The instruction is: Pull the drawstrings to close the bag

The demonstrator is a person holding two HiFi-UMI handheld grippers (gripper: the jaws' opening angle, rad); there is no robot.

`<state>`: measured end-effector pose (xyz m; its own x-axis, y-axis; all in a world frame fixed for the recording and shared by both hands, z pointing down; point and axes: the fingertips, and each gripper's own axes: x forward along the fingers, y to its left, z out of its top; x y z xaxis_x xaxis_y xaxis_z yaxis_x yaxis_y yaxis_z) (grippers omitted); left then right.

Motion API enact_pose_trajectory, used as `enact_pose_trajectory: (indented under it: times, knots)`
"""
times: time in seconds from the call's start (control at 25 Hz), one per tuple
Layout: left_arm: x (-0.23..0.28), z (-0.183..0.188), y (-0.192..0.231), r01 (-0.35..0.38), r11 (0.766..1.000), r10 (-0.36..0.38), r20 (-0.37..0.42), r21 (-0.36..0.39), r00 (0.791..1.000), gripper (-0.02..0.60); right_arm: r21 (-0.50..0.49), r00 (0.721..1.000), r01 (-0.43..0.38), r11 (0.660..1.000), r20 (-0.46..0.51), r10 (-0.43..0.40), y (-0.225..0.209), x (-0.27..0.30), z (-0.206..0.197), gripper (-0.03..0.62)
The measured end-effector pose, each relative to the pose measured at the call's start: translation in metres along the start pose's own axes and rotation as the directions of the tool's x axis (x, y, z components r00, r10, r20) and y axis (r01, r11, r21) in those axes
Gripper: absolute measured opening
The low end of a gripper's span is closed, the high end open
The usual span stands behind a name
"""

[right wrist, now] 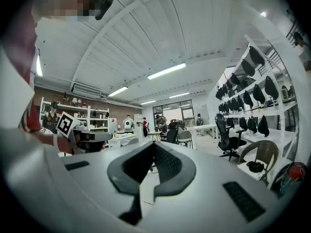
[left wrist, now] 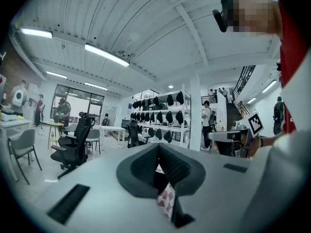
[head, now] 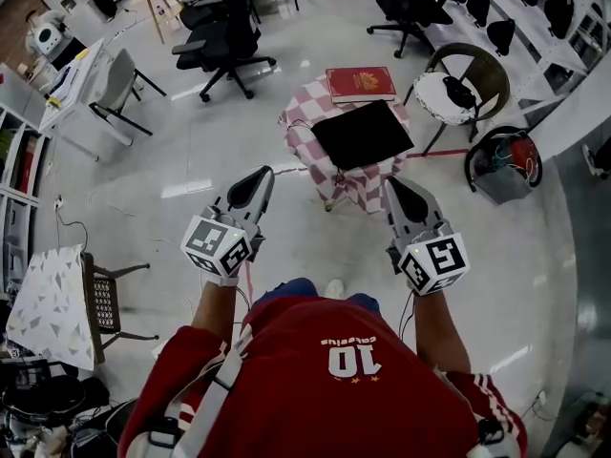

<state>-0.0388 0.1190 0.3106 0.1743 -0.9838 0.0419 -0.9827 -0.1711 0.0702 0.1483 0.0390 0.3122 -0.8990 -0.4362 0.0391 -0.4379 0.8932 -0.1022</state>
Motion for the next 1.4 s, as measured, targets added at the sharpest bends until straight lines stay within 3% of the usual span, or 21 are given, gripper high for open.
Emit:
enact_pose_trajectory:
  times: [0.28, 0.76, 0.88, 1.2, 1.4]
  knots:
    - [0.038, -0.017, 0.031, 0.003, 0.999, -0.002, -0.038, 0.041, 0.999, 0.009, 0.029, 1.000, 0.026, 0.999, 0.000, -0.026, -0.026, 0.035, -0.009, 0.014]
    - [0.108, -0.038, 0.088, 0.117, 0.988, -0.114, -0.031, 0.096, 0.993, 0.012, 0.012, 0.997, 0.083, 0.996, -0.001, -0.083, -0.049, 0.115, -0.022, 0.014]
    - [0.119, -0.044, 0.097, 0.131, 0.982, -0.126, -0.045, 0.133, 0.991, 0.068, 0.020, 0.996, 0.089, 0.996, -0.007, -0.089, -0.052, 0.126, -0.027, 0.014]
    - [0.151, -0.082, 0.116, 0.211, 0.948, -0.187, -0.119, 0.240, 0.975, 0.145, 0.033, 0.991, 0.127, 0.991, -0.040, -0.126, -0.062, 0.143, -0.043, 0.014]
    - [0.176, -0.125, 0.129, 0.292, 0.898, -0.241, -0.188, 0.330, 0.952, 0.164, 0.034, 0.988, 0.149, 0.988, -0.056, -0.147, -0.068, 0.152, -0.051, 0.014]
